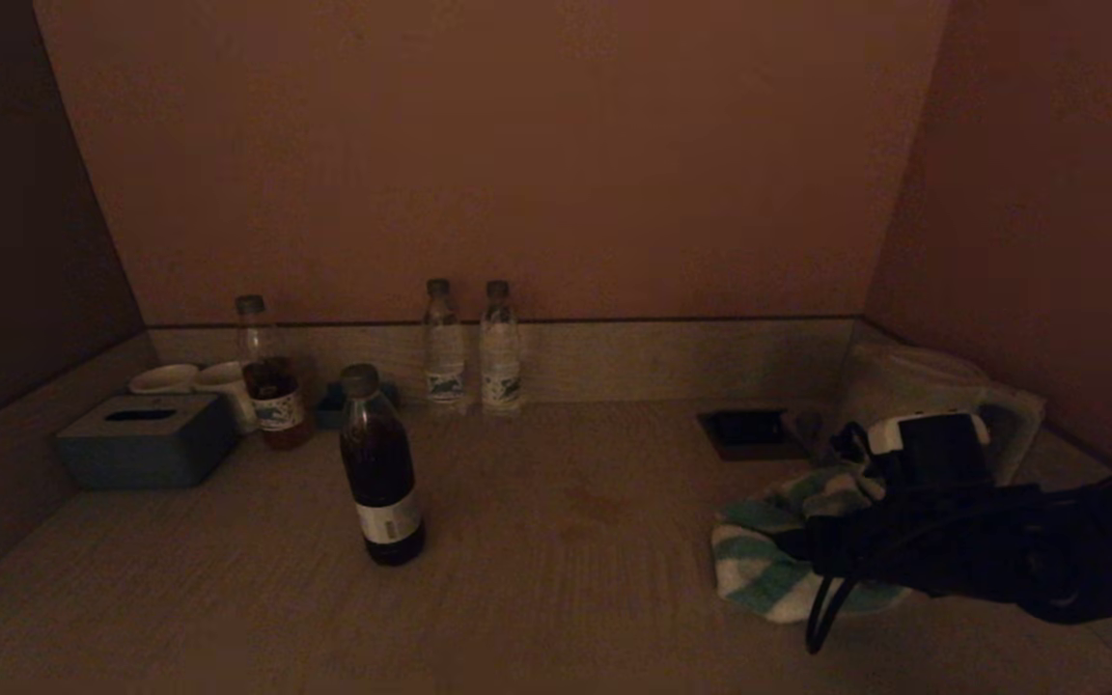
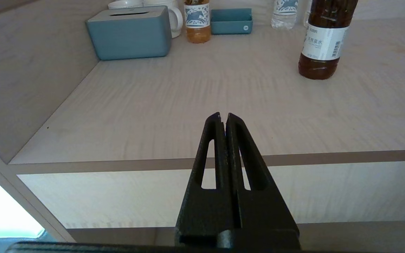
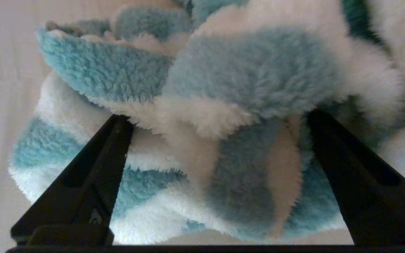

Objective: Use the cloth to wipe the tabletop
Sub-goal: Pick up the tablecloth

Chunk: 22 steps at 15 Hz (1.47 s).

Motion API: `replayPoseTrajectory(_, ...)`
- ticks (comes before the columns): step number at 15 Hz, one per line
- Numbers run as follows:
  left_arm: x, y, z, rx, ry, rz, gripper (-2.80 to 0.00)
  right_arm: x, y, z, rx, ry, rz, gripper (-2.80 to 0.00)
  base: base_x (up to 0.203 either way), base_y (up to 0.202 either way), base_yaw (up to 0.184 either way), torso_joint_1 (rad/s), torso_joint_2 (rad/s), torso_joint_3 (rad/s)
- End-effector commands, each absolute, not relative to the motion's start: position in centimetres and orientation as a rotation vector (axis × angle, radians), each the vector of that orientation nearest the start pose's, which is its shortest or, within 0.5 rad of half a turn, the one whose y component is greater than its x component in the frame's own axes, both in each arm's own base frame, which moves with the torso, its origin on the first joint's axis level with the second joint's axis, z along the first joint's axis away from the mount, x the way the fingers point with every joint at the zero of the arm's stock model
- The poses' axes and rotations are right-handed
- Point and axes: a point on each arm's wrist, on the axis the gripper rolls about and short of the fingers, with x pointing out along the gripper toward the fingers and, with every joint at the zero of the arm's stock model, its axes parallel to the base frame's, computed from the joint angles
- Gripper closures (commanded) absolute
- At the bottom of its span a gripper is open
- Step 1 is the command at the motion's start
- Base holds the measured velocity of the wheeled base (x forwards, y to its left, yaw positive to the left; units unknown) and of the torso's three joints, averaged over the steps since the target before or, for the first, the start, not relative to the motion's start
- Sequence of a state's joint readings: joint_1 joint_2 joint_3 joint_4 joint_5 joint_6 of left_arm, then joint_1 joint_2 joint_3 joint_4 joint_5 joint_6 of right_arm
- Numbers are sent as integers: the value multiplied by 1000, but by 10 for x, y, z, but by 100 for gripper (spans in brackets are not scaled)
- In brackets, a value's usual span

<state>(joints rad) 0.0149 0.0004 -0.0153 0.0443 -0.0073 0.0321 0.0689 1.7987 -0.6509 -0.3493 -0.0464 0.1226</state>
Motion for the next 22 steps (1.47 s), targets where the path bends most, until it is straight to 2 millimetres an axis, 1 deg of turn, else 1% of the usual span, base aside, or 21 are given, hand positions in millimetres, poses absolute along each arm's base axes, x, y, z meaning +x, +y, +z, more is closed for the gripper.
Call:
replayPoseTrajectory(1, -24, -1, 75, 32, 31, 7, 0, 284, 19, 81, 78, 824, -14, -280, 0, 0, 0, 0, 0, 0)
replayPoseTrajectory(4, -24, -1, 75, 32, 31, 7, 0, 285, 19, 77, 78, 832, -14, -280, 0, 0, 0, 0, 0, 0)
replayPoseTrajectory(5, -24, -1, 75, 32, 31, 7, 0, 286, 19, 73, 78, 847, -11, -280, 0, 0, 0, 0, 0, 0)
replayPoseTrajectory(11, -24, -1, 75, 32, 31, 6, 0, 284, 20, 70, 90, 862, 19, -280, 0, 0, 0, 0, 0, 0)
replayPoseTrajectory(12, -24, -1, 75, 32, 31, 7, 0, 284, 20, 70, 93, 864, 26, 0, 0, 0, 0, 0, 0, 0)
replayPoseTrajectory(19, -24, -1, 75, 32, 30, 6, 0, 283, 21, 71, 104, 864, 52, 0, 0, 0, 0, 0, 0, 0)
replayPoseTrajectory(22, -24, -1, 75, 32, 31, 7, 0, 282, 22, 74, 105, 853, 60, 0, 0, 0, 0, 0, 0, 0)
